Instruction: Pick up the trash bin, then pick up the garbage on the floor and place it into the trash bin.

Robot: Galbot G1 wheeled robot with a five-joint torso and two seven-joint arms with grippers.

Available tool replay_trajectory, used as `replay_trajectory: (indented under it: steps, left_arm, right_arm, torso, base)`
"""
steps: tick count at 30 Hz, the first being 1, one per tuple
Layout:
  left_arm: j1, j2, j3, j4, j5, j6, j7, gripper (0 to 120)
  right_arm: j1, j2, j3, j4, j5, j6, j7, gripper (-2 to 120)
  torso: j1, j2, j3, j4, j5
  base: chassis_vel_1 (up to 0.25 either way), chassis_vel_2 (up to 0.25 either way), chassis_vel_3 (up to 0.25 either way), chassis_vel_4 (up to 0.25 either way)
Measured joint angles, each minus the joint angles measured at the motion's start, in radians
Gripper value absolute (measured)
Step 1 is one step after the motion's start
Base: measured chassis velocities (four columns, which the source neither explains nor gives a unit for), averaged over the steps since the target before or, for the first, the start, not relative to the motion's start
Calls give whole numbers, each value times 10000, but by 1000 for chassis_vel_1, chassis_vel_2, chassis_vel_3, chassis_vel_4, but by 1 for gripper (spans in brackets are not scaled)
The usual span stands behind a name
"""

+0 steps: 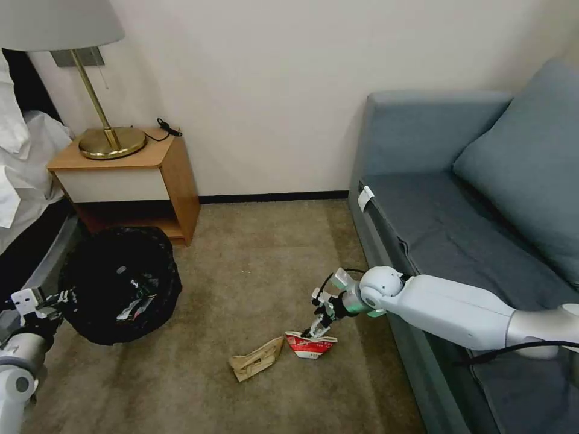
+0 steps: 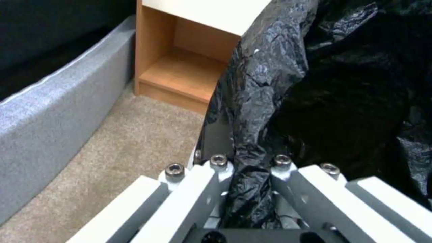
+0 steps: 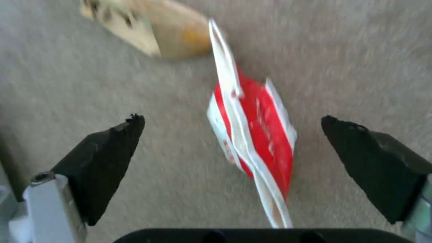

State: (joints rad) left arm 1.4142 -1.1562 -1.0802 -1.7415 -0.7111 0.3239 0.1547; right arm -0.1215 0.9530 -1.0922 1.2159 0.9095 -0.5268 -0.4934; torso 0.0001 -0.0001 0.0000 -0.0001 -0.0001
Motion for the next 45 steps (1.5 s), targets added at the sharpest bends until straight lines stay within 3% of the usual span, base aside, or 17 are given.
replay_trajectory:
  steps: [26,30,33,35,43,45]
  left_arm:
    - [-80,-35,-142,540,13,-60,39,2]
    - [-94,22,-176,596,0,-64,39,2]
    - [-95,61,-198,662,-32,-80,43,2]
    - [-95,71,-201,674,-44,-86,46,2]
    - [-95,221,-207,821,-216,-119,60,2]
    - [-108,241,-205,832,-239,-120,60,2]
  right_arm:
    - [-693,2036,-154,-2626,-1498,597,-454,100]
    - [-730,2121,-122,-2754,-1630,613,-482,90]
    - [-788,2128,-107,-2778,-1686,614,-494,75]
    - [-803,2128,-105,-2778,-1706,614,-493,73]
    - [-1011,2227,25,-2849,-1960,613,-373,39]
    - [-1026,2232,47,-2849,-1981,611,-351,35]
  torso:
    - [-1,1,0,1,0]
    - [-1,0,0,2,0]
    - [-1,0,0,1,0]
    - [-1,1,0,1,-1]
    - [-1,1,0,2,0]
    - [-1,1,0,1,0]
  base:
    - [0,0,0,0]
    - [0,0,0,0]
    - [0,0,0,0]
    - [0,0,0,0]
    - [0,0,0,0]
    - [0,0,0,0]
